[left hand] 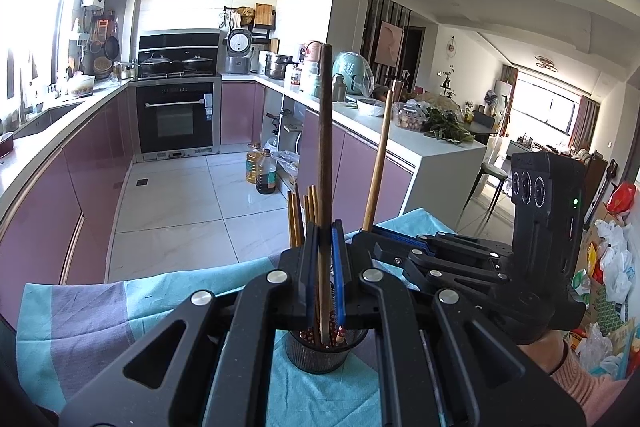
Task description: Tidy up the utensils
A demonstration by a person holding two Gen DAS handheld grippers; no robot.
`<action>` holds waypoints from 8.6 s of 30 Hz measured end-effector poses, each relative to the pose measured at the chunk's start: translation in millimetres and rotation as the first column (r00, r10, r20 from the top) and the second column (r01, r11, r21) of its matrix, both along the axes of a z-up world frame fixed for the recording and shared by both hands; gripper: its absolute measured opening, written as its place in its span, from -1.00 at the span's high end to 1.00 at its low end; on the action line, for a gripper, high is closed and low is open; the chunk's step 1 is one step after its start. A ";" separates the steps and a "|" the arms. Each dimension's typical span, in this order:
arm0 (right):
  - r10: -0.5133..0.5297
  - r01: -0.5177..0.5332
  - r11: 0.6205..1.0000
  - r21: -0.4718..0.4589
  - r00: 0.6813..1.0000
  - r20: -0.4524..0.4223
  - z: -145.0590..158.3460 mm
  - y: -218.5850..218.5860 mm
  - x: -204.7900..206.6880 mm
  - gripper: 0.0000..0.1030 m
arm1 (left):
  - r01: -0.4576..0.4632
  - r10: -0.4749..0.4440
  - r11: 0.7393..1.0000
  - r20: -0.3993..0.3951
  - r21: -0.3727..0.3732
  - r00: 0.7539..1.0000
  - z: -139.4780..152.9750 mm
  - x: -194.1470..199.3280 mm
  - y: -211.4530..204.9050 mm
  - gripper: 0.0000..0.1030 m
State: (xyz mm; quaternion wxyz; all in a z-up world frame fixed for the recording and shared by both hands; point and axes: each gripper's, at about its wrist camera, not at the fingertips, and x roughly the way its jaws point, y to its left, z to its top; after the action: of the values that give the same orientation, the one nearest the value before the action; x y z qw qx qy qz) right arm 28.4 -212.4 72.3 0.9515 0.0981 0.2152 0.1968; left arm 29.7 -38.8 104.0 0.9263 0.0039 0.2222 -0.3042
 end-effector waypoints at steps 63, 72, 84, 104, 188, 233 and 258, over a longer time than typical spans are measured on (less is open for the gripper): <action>-0.031 0.029 0.999 -0.027 0.996 -0.083 -36.9 5.6 16.4 0.89 | 0.023 -0.012 0.996 -0.123 0.089 0.992 -28.6 36.8 -16.8 0.86; -0.025 0.023 0.999 -0.023 0.994 -0.103 -45.4 7.0 18.6 0.89 | 0.045 -0.028 0.993 -0.142 0.113 0.989 -36.8 40.8 -23.2 0.86; -0.012 0.006 0.999 -0.041 0.988 -0.151 -59.5 17.6 25.2 0.88 | 0.058 -0.034 0.989 -0.173 0.136 0.984 -51.7 57.4 -35.9 0.85; -0.058 0.051 0.996 -0.077 0.994 -0.088 -57.3 17.4 -6.0 -0.02 | -0.079 0.088 0.994 -0.129 0.072 0.988 -86.4 39.0 2.5 -0.09; -0.233 0.280 0.943 -0.178 0.941 0.246 -41.9 57.9 -112.0 -0.87 | -0.485 0.472 0.874 0.287 -0.030 0.834 -67.6 -118.3 102.4 -0.89; -0.240 0.287 0.943 -0.168 0.937 0.253 -40.0 61.6 -108.5 -0.87 | -0.493 0.481 0.869 0.291 -0.036 0.827 -61.7 -119.7 102.9 -0.89; -0.243 0.290 0.943 -0.166 0.936 0.255 -41.6 58.9 -109.7 -0.87 | -0.493 0.482 0.869 0.289 -0.038 0.827 -62.7 -119.9 103.9 -0.89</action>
State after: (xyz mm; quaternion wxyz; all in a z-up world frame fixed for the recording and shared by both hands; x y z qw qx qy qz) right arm -81.3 -153.5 30.7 0.9929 0.0063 0.1068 0.0529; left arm -90.2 65.1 41.3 0.9952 0.0093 0.0839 -0.0496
